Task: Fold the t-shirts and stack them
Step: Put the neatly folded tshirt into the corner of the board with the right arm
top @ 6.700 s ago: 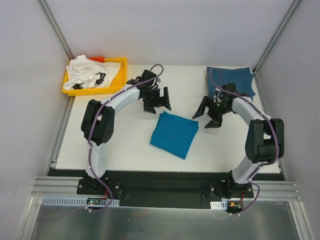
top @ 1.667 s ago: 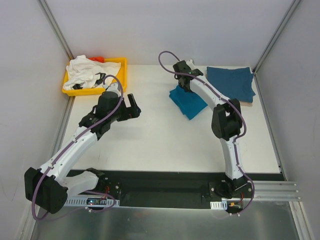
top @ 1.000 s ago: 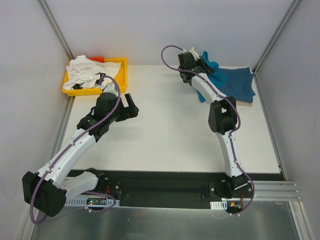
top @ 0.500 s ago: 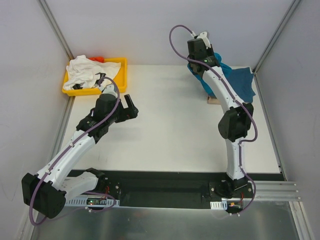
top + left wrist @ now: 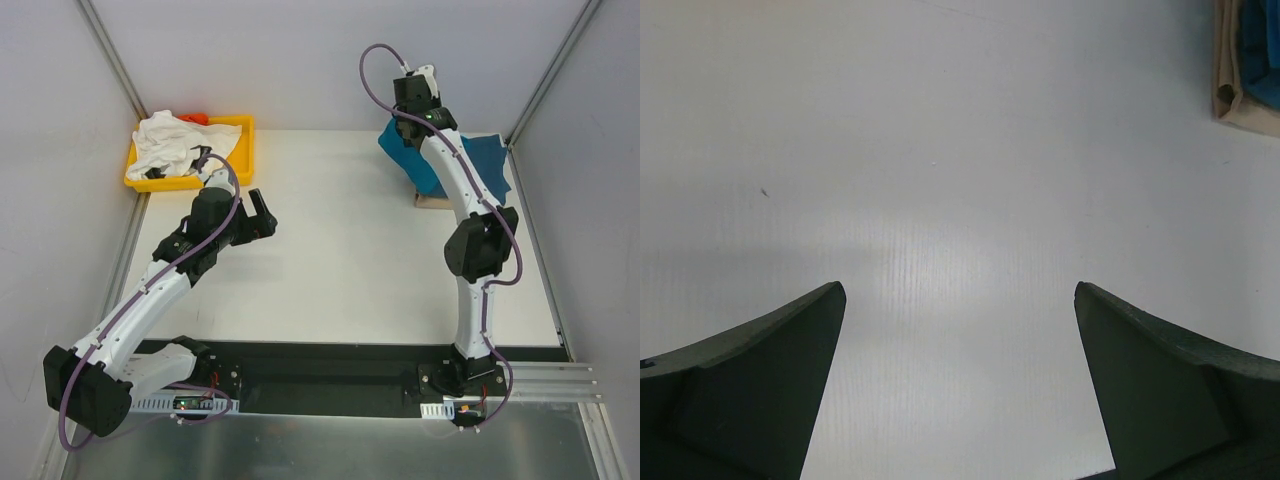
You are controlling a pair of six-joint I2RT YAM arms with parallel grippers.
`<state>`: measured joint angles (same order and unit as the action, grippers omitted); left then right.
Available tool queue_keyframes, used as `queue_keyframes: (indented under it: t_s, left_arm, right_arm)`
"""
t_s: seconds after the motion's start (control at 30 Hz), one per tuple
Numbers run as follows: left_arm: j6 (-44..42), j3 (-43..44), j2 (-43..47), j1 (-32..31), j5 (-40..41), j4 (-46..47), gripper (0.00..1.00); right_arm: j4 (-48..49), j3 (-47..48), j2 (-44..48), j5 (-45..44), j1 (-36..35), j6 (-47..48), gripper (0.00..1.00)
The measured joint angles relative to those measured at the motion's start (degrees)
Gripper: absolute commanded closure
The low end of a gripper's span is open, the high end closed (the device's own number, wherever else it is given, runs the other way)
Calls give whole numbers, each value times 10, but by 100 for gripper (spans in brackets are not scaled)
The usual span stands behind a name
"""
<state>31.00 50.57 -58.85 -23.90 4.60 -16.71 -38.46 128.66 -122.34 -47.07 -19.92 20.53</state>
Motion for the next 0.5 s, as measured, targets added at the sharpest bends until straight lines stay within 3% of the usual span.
queue_keyframes:
  t_s: [0.5]
  left_arm:
    - [0, 0, -23, 0, 0, 0, 1]
  right_arm:
    - [-34, 6, -47, 141, 109, -118, 98]
